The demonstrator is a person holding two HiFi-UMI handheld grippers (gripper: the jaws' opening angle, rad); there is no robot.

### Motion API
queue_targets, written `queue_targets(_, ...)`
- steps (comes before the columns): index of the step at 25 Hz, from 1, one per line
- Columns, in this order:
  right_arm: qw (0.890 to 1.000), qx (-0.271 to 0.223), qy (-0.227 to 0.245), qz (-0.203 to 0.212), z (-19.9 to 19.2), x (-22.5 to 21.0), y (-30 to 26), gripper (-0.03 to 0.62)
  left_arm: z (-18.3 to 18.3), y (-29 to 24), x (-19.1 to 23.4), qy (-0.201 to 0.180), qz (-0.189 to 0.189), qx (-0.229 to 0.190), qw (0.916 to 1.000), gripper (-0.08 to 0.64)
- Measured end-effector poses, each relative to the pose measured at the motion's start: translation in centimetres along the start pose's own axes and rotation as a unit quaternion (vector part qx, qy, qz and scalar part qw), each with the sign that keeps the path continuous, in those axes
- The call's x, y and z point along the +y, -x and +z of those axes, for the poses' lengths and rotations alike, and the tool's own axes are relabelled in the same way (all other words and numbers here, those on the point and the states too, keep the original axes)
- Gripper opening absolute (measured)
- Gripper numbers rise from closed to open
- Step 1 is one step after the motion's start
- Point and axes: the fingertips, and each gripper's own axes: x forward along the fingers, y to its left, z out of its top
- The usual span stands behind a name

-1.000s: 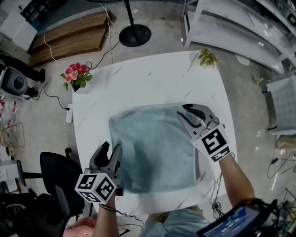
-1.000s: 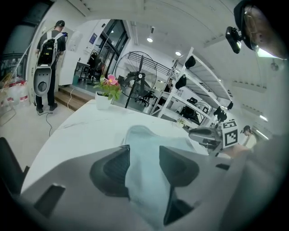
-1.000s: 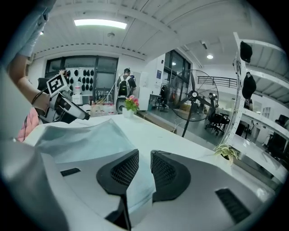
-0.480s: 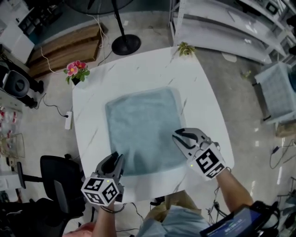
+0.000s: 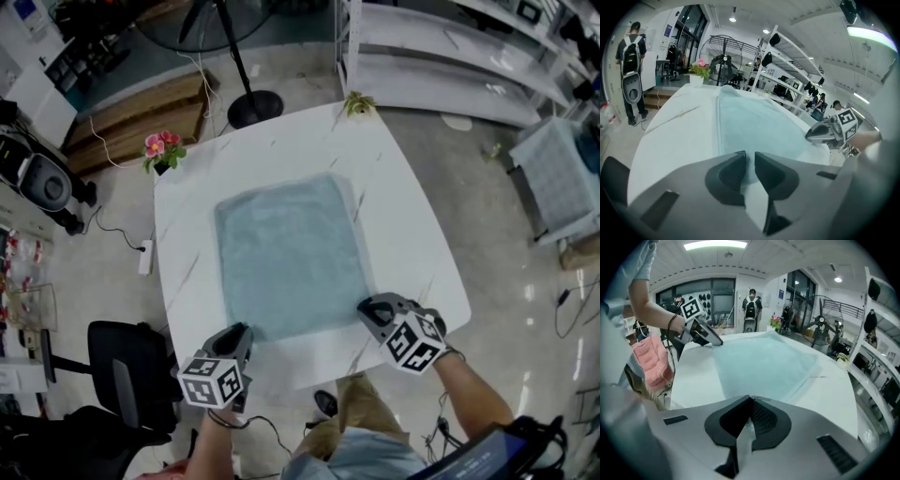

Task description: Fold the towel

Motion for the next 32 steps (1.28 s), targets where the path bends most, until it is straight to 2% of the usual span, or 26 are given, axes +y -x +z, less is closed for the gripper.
queue_targets(3, 1.0, -0.003, -0.013, -0.002, -0.8, 0.6, 0.5, 0.015, -1.1, 0.4, -0.5, -0.012, 0.006, 0.006, 0.9999, 0.055)
queue_targets(15, 1.0, 0.012, 0.008, 0.003, -3.6, 5.3, 3.9, 0.014, -7.0, 4.1, -4.4, -0.016, -0.003, 0.022, 0.9996, 0.049)
queue_targets(21, 1.0, 0.01, 0.016, 0.0, -4.7, 7.6, 5.5, 0.014, -9.3, 5.9, -5.9, -0.015, -0.007, 0.017, 0.9997, 0.044)
queue_targets(24, 1.0, 0.005, 0.029, -0.007, -4.5, 7.7, 6.1, 0.019, -9.1, 6.4, -6.3, -0.028, -0.009, 0.004, 0.9996, 0.046)
queue_targets(25, 0.999, -0.002, 0.034, -0.005, -4.2, 7.7, 6.4, 0.041, -8.7, 6.6, -6.4, -0.036, -0.011, -0.003, 0.9993, 0.048)
queue_targets(27, 0.999, -0.021, 0.046, 0.004, -3.3, 7.9, 7.1, 0.089, -7.9, 7.1, -6.6, -0.056, -0.018, -0.019, 0.9981, 0.085)
queue_targets(29, 0.997, -0.032, 0.065, 0.016, -2.9, 8.3, 7.7, 0.131, -7.5, 7.6, -6.6, -0.082, -0.026, -0.029, 0.9959, 0.162)
queue_targets(32, 0.993, -0.033, 0.106, 0.038, -3.1, 9.3, 8.3, 0.173, -7.9, 7.8, -6.9, -0.14, -0.039, -0.021, 0.9891, 0.252)
